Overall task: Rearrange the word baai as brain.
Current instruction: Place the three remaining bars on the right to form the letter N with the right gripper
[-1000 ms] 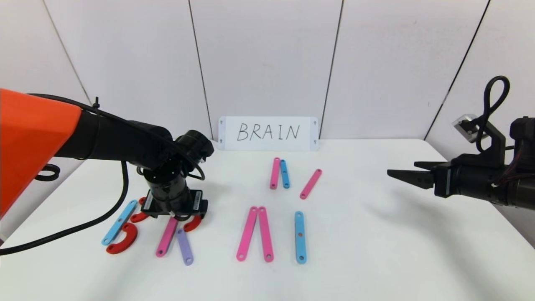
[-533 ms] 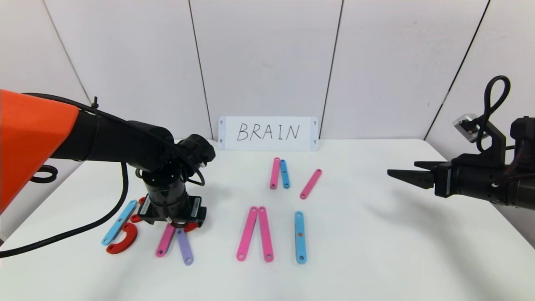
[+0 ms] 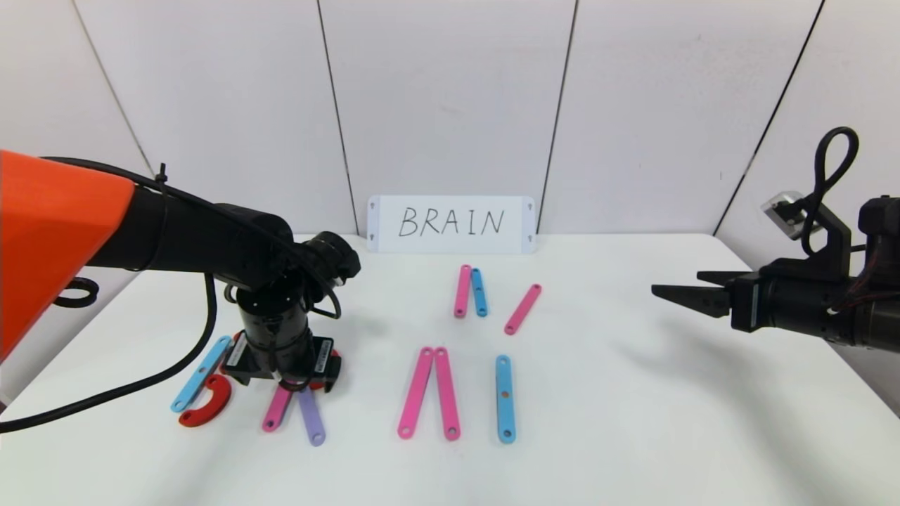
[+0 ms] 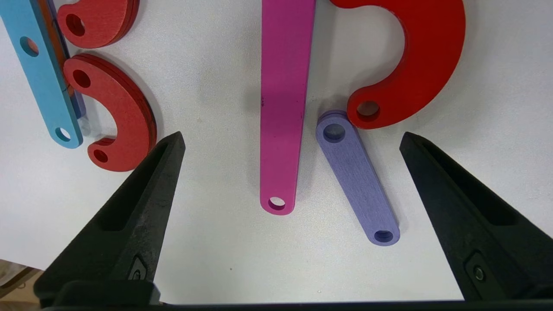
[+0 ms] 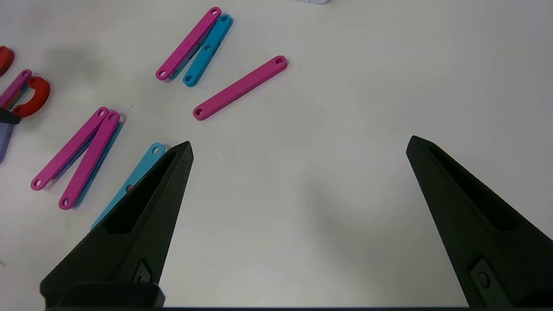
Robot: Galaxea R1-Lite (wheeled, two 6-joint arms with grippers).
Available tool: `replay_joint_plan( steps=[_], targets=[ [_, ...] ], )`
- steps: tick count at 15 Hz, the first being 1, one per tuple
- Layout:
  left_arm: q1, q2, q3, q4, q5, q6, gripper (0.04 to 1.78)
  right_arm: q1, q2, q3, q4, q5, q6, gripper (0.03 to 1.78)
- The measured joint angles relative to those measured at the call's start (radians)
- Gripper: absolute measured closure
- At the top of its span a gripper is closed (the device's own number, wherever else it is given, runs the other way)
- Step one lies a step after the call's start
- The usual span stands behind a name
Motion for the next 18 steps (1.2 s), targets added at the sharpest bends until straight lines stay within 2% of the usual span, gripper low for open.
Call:
replay_joint_plan(
  steps=[18],
  targets=[
    [0.028,0.017,-0.026,0.010,0.017,0.007,0.08,0.000,0.000,0.000,0.000,-0.001,0.000,0.08]
  ],
)
